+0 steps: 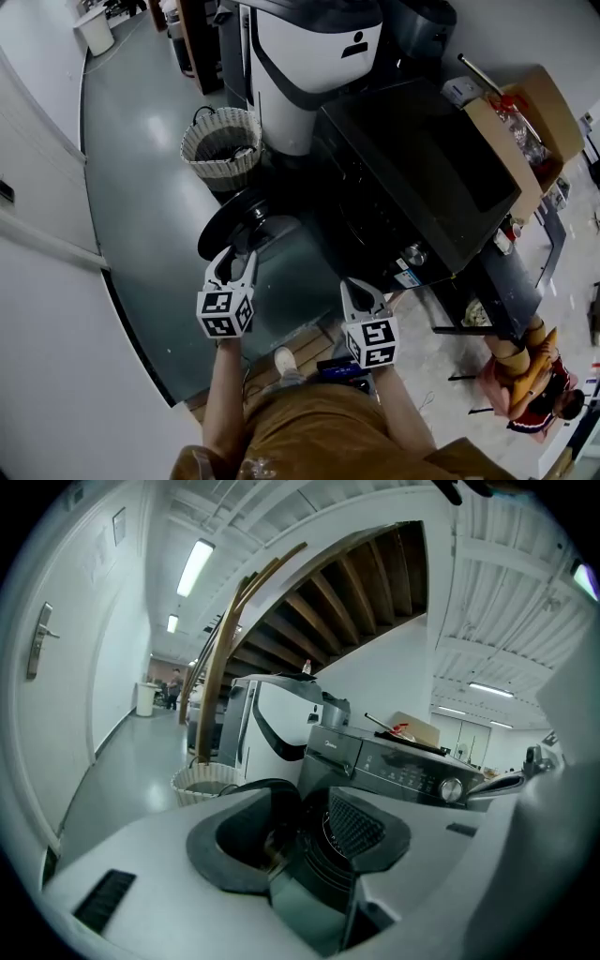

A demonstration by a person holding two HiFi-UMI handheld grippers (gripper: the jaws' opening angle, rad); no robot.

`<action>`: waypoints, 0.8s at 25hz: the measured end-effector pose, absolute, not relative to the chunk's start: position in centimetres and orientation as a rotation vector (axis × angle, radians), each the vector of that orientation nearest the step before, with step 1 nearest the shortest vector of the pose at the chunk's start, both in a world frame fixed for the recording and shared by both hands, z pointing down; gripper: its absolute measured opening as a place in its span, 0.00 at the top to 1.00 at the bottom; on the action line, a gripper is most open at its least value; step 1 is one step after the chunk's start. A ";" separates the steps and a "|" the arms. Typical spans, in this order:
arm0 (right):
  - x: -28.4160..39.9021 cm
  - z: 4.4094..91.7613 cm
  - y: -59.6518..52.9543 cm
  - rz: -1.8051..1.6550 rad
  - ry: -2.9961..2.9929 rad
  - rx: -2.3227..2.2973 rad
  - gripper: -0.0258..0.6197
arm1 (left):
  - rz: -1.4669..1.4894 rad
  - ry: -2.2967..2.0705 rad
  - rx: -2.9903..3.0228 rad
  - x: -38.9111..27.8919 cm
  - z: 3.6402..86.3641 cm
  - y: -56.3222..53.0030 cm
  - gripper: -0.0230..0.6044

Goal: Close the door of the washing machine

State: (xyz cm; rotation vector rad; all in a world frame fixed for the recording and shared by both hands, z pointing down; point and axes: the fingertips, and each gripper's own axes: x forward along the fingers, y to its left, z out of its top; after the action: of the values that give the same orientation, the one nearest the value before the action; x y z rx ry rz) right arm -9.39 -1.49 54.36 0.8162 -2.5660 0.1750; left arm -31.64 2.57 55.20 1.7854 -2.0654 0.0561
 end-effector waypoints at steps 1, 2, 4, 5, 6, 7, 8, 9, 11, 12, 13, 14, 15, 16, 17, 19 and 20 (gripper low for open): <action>-9.4 54.7 -1.7 0.181 -2.561 0.810 0.94 | 0.064 -2.068 1.779 -32.1 55.5 2.2 0.65; -9.4 55.0 -1.9 0.188 -2.554 0.806 0.94 | 0.071 -2.070 1.772 -32.5 55.8 1.9 0.65; -9.4 55.5 -2.3 0.202 -2.541 0.799 0.94 | 0.085 -2.074 1.759 -33.5 56.3 1.2 0.65; -9.4 55.7 -2.5 0.209 -2.535 0.797 0.94 | 0.094 -2.076 1.752 -34.0 56.6 0.9 0.65; -9.4 55.9 -2.8 0.215 -2.529 0.794 0.94 | 0.104 -2.077 1.747 -34.5 56.8 0.6 0.65; -9.4 56.2 -3.0 0.220 -2.524 0.792 0.94 | 0.114 -2.077 1.743 -34.9 57.1 0.2 0.65; -9.4 56.5 -3.2 0.225 -2.519 0.789 0.94 | 0.125 -2.076 1.738 -35.4 57.5 -0.1 0.65; -9.3 56.7 -3.5 0.230 -2.515 0.786 0.94 | 0.137 -2.075 1.735 -35.8 57.8 -0.4 0.65; -9.3 57.3 -4.0 0.239 -2.509 0.776 0.94 | 0.159 -2.075 1.729 -36.6 58.5 -1.2 0.65; -9.3 57.6 -4.2 0.243 -2.506 0.772 0.94 | 0.168 -2.076 1.727 -37.0 58.8 -1.6 0.65; -9.4 57.9 -4.5 0.248 -2.503 0.767 0.94 | 0.175 -2.077 1.724 -37.5 59.1 -1.9 0.65; -9.5 58.2 -4.7 0.252 -2.499 0.763 0.94 | 0.180 -2.080 1.720 -38.0 59.4 -2.3 0.65; -9.6 58.5 -4.9 0.258 -2.495 0.758 0.94 | 0.187 -2.083 1.716 -38.6 59.6 -2.7 0.64; -9.6 58.7 -5.0 0.264 -2.489 0.751 0.94 | 0.196 -2.084 1.712 -39.0 59.9 -3.0 0.64; -9.6 59.0 -5.0 0.269 -2.483 0.742 0.94 | 0.208 -2.085 1.708 -39.4 60.2 -3.3 0.64; -9.8 59.5 -5.1 0.274 -2.471 0.721 0.94 | 0.246 -2.082 1.702 -40.2 61.1 -3.8 0.64; -9.9 59.8 -5.1 0.277 -2.466 0.713 0.94 | 0.267 -2.080 1.700 -40.7 61.6 -4.1 0.64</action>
State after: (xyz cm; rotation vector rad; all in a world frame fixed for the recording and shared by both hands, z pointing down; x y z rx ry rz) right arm -9.89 -5.08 59.80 0.7130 -2.4655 0.2773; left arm -40.67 -4.07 61.56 1.6999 -2.0801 0.2673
